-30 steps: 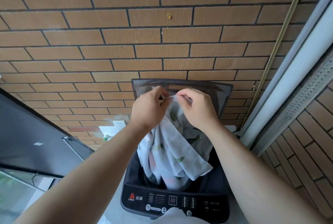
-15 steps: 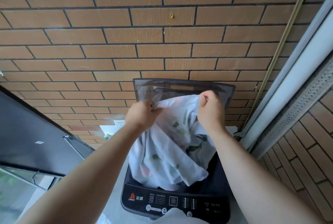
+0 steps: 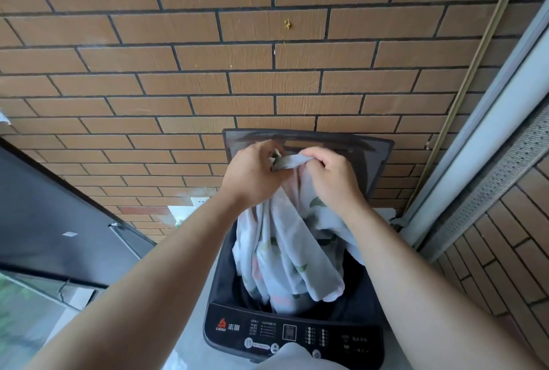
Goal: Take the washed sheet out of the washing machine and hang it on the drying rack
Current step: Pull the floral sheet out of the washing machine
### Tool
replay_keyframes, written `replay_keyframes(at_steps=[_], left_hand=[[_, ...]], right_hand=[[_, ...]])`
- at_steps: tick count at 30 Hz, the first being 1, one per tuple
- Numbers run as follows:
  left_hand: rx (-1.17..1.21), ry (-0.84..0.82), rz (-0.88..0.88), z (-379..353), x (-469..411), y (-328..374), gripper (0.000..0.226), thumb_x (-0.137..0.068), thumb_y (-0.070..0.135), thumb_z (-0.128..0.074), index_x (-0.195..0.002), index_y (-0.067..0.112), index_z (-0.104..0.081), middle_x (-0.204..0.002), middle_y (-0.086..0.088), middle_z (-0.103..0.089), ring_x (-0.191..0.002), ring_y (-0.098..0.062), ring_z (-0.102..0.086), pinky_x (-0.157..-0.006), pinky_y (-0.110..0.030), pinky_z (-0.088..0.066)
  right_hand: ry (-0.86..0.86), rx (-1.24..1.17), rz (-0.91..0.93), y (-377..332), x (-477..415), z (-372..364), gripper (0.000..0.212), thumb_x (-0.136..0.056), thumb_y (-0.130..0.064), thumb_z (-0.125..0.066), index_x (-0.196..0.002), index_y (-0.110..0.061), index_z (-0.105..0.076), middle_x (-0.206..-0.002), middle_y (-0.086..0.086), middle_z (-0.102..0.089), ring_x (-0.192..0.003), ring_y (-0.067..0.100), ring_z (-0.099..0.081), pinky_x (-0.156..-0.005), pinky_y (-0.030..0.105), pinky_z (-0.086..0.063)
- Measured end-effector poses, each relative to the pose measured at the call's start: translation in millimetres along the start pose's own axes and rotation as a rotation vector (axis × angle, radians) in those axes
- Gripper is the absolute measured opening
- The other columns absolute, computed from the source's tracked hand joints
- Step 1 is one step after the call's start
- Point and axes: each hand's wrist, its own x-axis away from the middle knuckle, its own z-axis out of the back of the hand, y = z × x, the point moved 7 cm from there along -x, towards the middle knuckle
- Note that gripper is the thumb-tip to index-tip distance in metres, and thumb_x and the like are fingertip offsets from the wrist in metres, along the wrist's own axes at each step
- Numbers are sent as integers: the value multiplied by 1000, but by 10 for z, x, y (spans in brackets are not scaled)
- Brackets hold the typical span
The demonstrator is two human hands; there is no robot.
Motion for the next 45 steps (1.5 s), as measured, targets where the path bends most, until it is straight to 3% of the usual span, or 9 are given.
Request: replay_keyframes(at_steps=[8,12,17,22,26,32,35,41,45], left_hand=[[-216,-403,234,-637,363,-641,29,-87,37,-64,-71,18,-49,-65,1,-52,-69,-27,-53,-56,-29,-35],[-175,-186,219,-337,226,-632,21,-91,33,-62,-80,15,-60,-73,-8,-63,-74,-33,-63,-56,-32,-44],[-121,219,-27,269,-64,-65,14,-78,21,-58,-86,15,-68,-69,-6,-66,-60,-31,-55,-50,-31,-42],[-113,135,10,60,-20,-207,12,-80,20,-57,-84,15,-66,-66,0,-61,-60,-27,-56,-48,-31,-39],[-159,-31,130,-232,132,-570,22,-82,44,-70,-82,22,-65,-73,-1,-65,-71,-29,-61,-56,-30,-45],[-117,-36,208,-305,172,-712,18,-81,42,-72,-86,24,-69,-79,-2,-70,-76,-28,-63,-59,-31,-48],[-145,-14,220,-288,193,-776,14,-83,37,-70,-87,24,-68,-80,-1,-69,-75,-29,-62,-56,-28,-39],[-188,-68,349,-337,335,-1036,19,-89,26,-60,-74,17,-51,-69,-5,-55,-68,-33,-53,-53,-30,-34],[-150,-4,340,-225,325,-1044,22,-92,26,-55,-72,18,-52,-63,-5,-54,-65,-34,-56,-52,-29,-33]], right_hand=[[130,12,-51,-39,-73,186,33,-85,3,-38,-80,-17,-63,-92,3,-59,-83,4,-53,-64,9,-35],[97,249,-143,153,-45,227,30,-83,0,-45,-91,-18,-68,-102,1,-54,-95,22,-56,-74,26,-39],[-110,170,69,-77,45,-7,47,-73,-19,-57,-119,-28,-64,-121,-12,-59,-112,11,-57,-99,34,-46],[-37,109,131,-171,41,-25,4,-86,-20,-68,-90,-18,-69,-80,-10,-64,-77,6,-59,-72,20,-45],[64,93,137,-219,-17,142,10,-92,-16,-63,-83,-13,-65,-60,-2,-56,-62,13,-53,-57,10,-35],[-407,343,-83,-60,18,-182,46,-69,-72,-66,-78,-27,-68,-64,-11,-64,-58,4,-59,-51,24,-41],[-591,588,-99,28,40,-253,35,-77,-55,-66,-73,-20,-65,-66,-3,-62,-65,23,-59,-56,30,-43],[-6,528,-61,-106,-46,152,20,-97,-32,-51,-103,-31,-70,-92,3,-70,-87,31,-61,-69,34,-50],[-71,757,-234,197,-10,156,13,-98,-26,-45,-90,-24,-55,-100,7,-63,-83,32,-54,-63,34,-41]])
